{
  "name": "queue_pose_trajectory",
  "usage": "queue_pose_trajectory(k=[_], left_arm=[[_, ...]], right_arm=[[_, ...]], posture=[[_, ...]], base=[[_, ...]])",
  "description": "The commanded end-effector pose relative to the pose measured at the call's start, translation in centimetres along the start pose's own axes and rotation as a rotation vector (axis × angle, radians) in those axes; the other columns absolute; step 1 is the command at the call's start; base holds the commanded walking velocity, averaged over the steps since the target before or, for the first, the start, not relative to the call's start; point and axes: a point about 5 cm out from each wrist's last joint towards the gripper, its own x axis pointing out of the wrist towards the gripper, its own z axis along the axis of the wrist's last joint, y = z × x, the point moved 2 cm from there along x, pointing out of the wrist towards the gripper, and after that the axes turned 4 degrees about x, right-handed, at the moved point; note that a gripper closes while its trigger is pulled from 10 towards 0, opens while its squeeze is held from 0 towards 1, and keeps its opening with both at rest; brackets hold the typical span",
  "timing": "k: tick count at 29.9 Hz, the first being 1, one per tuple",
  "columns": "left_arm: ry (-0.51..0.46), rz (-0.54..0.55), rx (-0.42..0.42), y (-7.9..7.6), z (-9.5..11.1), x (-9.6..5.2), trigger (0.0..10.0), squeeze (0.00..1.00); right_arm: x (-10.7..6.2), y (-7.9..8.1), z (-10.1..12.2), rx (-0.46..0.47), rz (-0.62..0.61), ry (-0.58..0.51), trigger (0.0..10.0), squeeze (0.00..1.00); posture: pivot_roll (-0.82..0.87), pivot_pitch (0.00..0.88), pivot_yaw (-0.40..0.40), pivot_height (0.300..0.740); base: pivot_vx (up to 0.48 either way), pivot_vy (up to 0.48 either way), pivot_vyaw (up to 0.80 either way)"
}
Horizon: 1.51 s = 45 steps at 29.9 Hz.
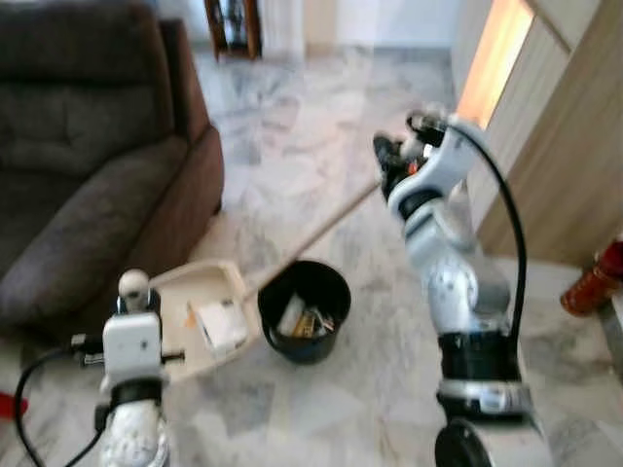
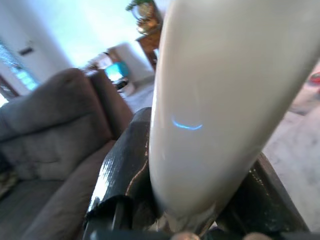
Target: Sweep floor
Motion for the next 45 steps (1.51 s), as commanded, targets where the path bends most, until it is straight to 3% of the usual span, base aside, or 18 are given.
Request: queue_pose_trajectory(k=[1,17,24,26,28,36,45], left_arm=[[-0.037,0.044,0.021,1.3,0.6,0.1,10.0,0.0],[-0.041,0.05,0.023,1.3,0.7,0.1,10.0,0.0],[-0.037,0.049,0.023,1.3,0.6,0.0,10.0,0.0],[-0.037,0.05,0.022,1.4,0.6,0.0,10.0,0.0],[-0.037,0.048,0.021,1.3,0.6,0.0,10.0,0.0],[-0.039,0.036,0.014,1.2,0.6,0.0,10.0,0.0],[-0.038,0.031,0.014,1.2,0.6,0.0,10.0,0.0]], right_arm=[[0.3,2.8,1.6,0.015,0.088,-0.078,10.0,0.0],[0.1,3.2,2.6,0.018,0.11,-0.148,10.0,0.0],[0.2,2.0,3.0,-0.009,0.036,-0.17,10.0,0.0],[0.3,1.4,3.2,-0.034,0.003,-0.185,10.0,0.0],[0.3,0.8,3.7,-0.121,-0.029,-0.214,10.0,0.0],[0.4,-1.2,3.7,-0.193,-0.126,-0.204,10.0,0.0],[0.8,-0.6,3.8,-0.224,-0.039,-0.208,10.0,0.0]], posture=[[-0.14,0.054,0.053,0.74],[-0.14,0.055,0.054,0.74],[-0.14,0.059,0.055,0.74],[-0.14,0.06,0.055,0.74],[-0.14,0.06,0.055,0.74],[-0.14,0.063,0.058,0.74],[-0.14,0.065,0.06,0.74]], base=[[0.36,0.0,0.0],[0.36,0.0,-0.13],[0.359,0.0,0.0],[0.358,0.0,0.0],[0.36,0.0,0.0],[0.086,0.0,0.0],[0.0,0.0,0.0]])
